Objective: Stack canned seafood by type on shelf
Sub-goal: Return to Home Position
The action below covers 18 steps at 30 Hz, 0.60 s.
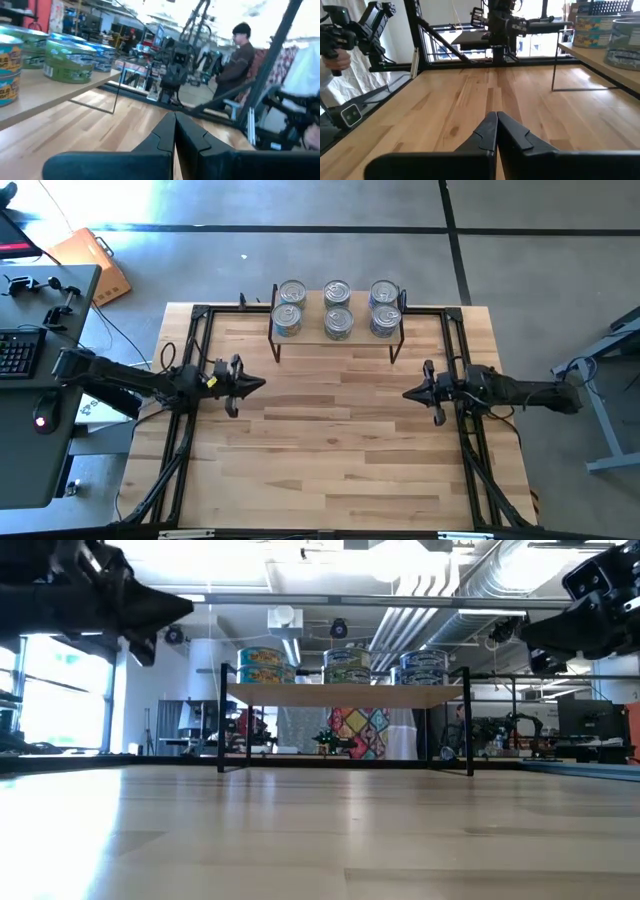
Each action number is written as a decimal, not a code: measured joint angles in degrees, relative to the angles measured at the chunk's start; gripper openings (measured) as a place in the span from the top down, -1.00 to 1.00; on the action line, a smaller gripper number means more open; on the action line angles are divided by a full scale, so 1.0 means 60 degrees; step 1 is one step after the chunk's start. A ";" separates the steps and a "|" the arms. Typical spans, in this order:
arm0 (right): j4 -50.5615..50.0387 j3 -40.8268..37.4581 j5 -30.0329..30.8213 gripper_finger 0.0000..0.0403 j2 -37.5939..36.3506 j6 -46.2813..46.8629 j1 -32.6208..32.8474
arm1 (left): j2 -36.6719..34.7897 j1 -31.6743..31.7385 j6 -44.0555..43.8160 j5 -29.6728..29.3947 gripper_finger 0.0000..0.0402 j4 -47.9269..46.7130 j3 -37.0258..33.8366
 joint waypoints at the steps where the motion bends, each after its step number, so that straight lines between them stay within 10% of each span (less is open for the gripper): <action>1: -0.0457 0.0132 0.0000 1.00 -0.0217 0.0020 0.0000 | -0.0249 -0.0017 0.0193 0.0072 1.00 -0.0290 0.0000; 18: 0.0918 -0.0307 -0.0164 1.00 -0.0370 0.0745 0.0163 | -0.4716 -0.0225 0.2760 0.1288 1.00 -0.5867 0.0000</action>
